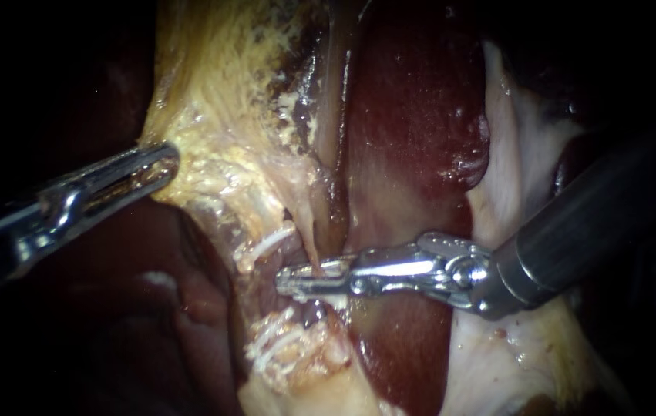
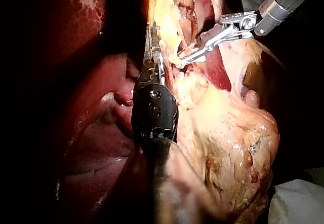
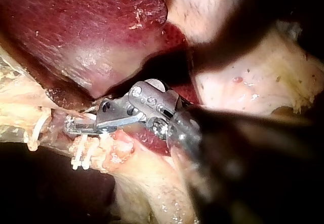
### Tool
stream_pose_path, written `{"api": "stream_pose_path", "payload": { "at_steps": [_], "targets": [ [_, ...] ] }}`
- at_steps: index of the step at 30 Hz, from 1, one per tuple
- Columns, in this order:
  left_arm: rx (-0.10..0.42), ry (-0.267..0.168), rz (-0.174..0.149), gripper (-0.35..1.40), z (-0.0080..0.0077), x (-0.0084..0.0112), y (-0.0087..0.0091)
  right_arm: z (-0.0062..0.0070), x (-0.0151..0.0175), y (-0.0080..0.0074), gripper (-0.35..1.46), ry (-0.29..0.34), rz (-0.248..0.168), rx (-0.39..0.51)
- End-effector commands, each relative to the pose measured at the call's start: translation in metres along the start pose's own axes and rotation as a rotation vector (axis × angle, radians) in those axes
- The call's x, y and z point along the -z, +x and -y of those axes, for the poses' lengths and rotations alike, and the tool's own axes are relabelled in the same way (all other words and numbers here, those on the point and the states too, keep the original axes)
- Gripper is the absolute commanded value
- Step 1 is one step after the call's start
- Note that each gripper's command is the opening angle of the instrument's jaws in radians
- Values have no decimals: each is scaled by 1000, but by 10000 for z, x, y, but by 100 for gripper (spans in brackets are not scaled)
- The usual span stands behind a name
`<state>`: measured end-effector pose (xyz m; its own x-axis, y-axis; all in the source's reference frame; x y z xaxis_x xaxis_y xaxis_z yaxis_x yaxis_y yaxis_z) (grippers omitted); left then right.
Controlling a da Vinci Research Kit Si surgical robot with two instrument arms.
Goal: Going back second clip right tube
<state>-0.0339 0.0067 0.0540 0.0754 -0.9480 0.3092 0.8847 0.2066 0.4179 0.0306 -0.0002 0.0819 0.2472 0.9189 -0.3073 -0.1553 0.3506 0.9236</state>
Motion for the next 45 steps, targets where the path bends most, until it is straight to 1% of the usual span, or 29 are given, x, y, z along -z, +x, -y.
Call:
{"api": "stream_pose_path", "payload": {
  "at_steps": [1, 3, 4, 5, 7, 8, 9, 11, 13, 14, 18, 21, 23, 25, 28, 31, 34, 36, 39, 42, 43, 45],
  "targets": [
    [2, 0, 0, -35, 0, 0, 0, 0, 0, 0, -35, 0, 0, 0],
    [2, -3, 1, -35, 0, 0, 0, 0, -1, 0, -35, 0, 0, 0],
    [2, -4, 1, -35, 0, 0, 0, 0, -1, 0, -32, -1, 0, 0],
    [2, -4, 1, -35, 0, 0, 0, 0, -3, 0, -5, -1, -1, 0],
    [2, -4, 1, -35, 0, 0, 0, -1, -5, 0, 30, 0, -4, 6],
    [2, -4, 1, -35, 0, 0, 0, -2, -7, 1, 44, 4, -12, 29],
    [2, -4, 1, -35, 0, 0, 0, -3, -9, 2, 51, 8, -19, 58],
    [3, -4, 1, -35, -1, 0, 0, -5, -11, 4, 57, 20, -35, 121],
    [3, -4, 1, -35, -1, 0, 0, -8, -12, 6, 60, -1, -56, 144],
    [3, -4, 1, -35, -1, 0, 0, -10, -11, 6, 60, -7, -59, 167],
    [3, -4, 1, -35, -1, 0, 0, -18, -2, 7, 60, -11, -61, 190],
    [3, -4, 1, -35, -1, 0, 0, -19, -2, 5, 60, -11, -61, 191],
    [3, -4, 1, -35, -1, 0, 0, -14, -5, 4, 60, -11, -60, 192],
    [3, -4, 1, -35, -1, 0, 0, -5, -8, 0, 60, -7, -58, 193],
    [3, -5, 1, -35, -1, 0, 0, 12, -12, -7, 60, 39, -27, 199],
    [3, -5, 1, -35, -1, 0, 0, 26, -13, -12, 60, 83, 2, 205],
    [3, -5, 1, -35, -1, 0, 0, 31, -13, -13, 60, 115, 22, 235],
    [3, -5, 1, -35, -1, 0, 0, 30, -12, -12, 60, 117, 23, 249],
    [3, -5, 1, -35, -1, 0, 0, 25, -10, -11, 60, 111, 17, 278],
    [3, -5, 1, -35, -1, 0, 0, 16, -6, -9, 60, 85, 0, 295],
    [3, -5, 1, -35, -1, 1, 0, 11, -4, -7, 60, 75, -6, 311],
    [3, -5, 1, -35, -1, 1, 0, 4, 0, -3, 60, 56, -17, 314]
  ]
}}
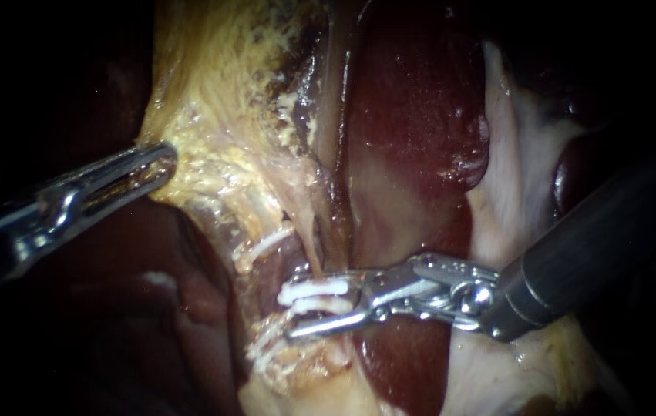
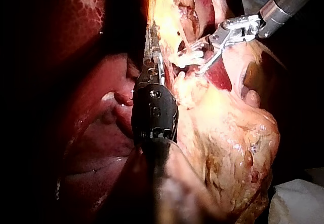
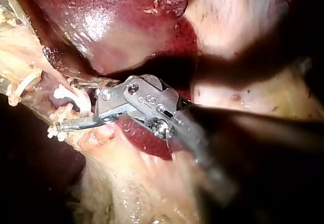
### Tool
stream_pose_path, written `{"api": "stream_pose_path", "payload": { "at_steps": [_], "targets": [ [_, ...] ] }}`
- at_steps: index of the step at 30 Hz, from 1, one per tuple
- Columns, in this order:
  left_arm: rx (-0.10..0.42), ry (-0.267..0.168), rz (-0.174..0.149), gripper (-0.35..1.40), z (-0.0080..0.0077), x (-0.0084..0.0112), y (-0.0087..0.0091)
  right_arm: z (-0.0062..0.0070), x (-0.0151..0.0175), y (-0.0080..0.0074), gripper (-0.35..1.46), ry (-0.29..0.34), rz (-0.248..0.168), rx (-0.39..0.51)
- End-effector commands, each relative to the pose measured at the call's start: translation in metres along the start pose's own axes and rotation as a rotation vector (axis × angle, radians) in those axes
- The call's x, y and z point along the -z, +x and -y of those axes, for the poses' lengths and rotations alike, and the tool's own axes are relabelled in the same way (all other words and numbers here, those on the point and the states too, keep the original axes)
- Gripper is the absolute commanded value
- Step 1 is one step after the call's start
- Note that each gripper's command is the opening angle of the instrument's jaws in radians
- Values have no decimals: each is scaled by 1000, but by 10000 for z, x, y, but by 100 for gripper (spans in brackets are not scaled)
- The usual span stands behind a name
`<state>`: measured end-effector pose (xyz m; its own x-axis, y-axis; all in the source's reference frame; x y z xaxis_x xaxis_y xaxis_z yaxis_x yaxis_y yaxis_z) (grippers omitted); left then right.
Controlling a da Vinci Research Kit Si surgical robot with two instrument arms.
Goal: Going back second clip right tube
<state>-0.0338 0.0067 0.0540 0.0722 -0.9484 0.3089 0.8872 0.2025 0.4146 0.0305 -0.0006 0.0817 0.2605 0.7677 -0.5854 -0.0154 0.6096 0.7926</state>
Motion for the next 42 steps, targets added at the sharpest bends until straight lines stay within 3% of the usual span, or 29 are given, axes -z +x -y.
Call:
{"api": "stream_pose_path", "payload": {
  "at_steps": [1, 5, 9, 13, 19, 24, 30, 36, 42],
  "targets": [
    [0, 0, 0, -35, 0, 0, 0, -3, 3, 1, 60, -14, -6, -5],
    [0, 0, 0, -35, 0, 0, 0, -13, 24, 4, 60, -36, -14, 23],
    [0, 0, 0, -35, 0, 0, 0, -10, 52, 19, 60, -34, -13, 76],
    [0, 0, 0, -35, 0, 0, 0, 5, 85, 39, 60, -19, -8, 150],
    [0, 0, 0, -35, 0, 0, 0, 27, 134, 88, 60, -4, -22, 268],
    [0, -1, 2, -35, 1, -3, 2, 42, 157, 115, 60, 4, -52, 277],
    [-3, 11, 6, -35, 4, -23, 16, 48, 156, 113, 60, 4, -52, 279],
    [-14, 54, -36, -35, 8, -64, 39, 49, 152, 104, 60, 16, -49, 286],
    [-21, 83, -71, -35, 25, -114, 56, 50, 151, 104, 60, 19, -49, 286]
  ]
}}
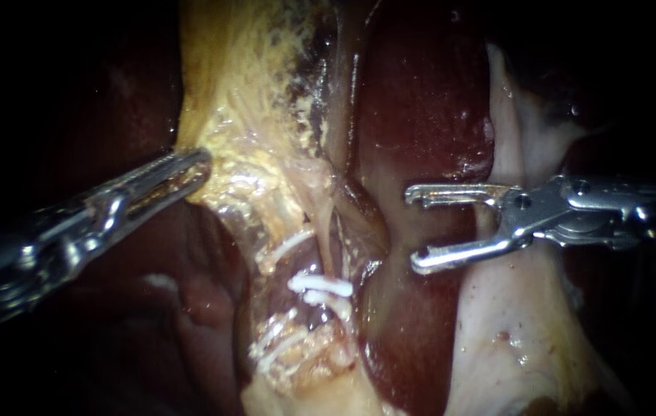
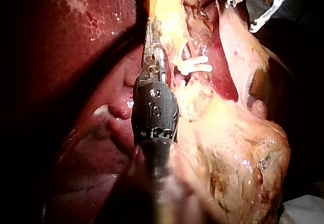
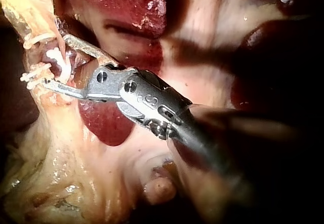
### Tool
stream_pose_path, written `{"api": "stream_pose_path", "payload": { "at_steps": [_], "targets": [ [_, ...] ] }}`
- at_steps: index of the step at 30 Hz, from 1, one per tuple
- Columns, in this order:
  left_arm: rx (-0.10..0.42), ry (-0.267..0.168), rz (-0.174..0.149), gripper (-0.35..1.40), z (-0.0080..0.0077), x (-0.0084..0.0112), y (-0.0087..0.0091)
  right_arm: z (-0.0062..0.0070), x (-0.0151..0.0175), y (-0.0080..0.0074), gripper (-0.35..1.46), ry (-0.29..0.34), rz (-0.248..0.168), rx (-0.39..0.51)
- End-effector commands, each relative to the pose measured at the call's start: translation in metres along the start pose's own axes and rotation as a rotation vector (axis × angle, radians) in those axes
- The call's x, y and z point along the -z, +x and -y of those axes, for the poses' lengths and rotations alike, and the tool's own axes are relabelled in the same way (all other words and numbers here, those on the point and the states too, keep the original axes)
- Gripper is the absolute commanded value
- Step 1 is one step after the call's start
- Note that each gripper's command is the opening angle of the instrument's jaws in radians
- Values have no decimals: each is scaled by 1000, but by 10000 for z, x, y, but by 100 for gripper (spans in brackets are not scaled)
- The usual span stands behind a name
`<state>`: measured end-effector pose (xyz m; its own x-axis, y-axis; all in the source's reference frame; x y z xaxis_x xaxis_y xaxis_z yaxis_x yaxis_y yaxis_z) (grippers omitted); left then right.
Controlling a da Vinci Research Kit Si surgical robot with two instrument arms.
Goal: Going back second clip right tube
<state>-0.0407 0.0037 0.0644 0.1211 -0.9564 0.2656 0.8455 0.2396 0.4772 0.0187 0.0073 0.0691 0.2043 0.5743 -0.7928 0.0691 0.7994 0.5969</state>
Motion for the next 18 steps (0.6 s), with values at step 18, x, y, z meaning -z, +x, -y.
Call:
{"api": "stream_pose_path", "payload": {
  "at_steps": [18],
  "targets": [
    [-19, 43, -30, -35, 32, -30, -1, 2, 0, 4, 60, 1, 1, 34]
  ]
}}
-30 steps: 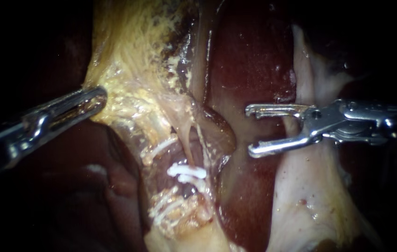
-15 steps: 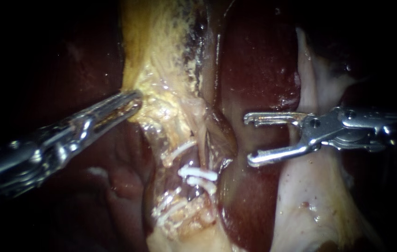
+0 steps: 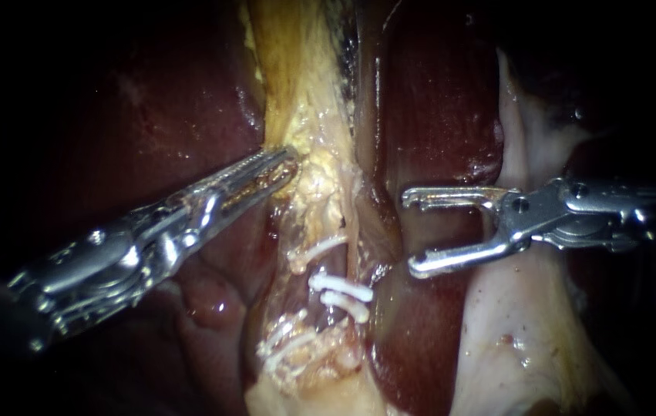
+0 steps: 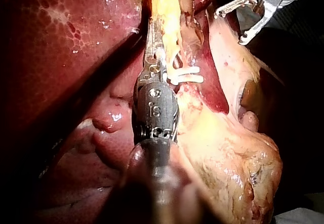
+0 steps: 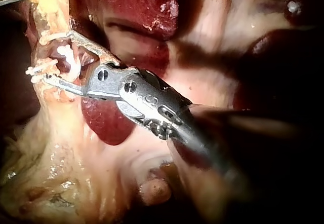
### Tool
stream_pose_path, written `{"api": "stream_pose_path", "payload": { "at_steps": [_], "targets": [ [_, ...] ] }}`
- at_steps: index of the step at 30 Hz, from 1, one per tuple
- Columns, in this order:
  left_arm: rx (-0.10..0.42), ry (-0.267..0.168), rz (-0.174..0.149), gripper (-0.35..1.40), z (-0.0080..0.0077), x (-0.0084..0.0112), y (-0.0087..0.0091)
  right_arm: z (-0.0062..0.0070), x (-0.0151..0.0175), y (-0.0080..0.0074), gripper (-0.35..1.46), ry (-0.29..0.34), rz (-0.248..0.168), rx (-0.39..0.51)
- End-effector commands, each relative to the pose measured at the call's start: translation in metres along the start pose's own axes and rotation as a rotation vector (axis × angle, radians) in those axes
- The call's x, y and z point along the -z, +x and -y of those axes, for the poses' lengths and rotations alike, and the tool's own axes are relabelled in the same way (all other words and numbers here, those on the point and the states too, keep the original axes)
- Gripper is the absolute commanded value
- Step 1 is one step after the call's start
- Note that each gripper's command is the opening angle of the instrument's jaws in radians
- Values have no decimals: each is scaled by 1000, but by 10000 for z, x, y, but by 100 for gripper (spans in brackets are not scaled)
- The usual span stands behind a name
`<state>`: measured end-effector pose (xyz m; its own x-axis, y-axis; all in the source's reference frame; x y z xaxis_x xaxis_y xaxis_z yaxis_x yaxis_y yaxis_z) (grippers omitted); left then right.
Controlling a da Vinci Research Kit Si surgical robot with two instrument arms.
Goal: Going back second clip right tube
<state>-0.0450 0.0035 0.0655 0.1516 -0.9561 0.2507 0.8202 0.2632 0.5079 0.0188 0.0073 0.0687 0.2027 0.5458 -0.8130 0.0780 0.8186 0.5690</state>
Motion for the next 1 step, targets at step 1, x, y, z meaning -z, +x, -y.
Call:
{"api": "stream_pose_path", "payload": {
  "at_steps": [1],
  "targets": [
    [-1, 1, -1, -35, 0, 1, -1, 0, 0, 0, 60, 0, 0, 5]
  ]
}}
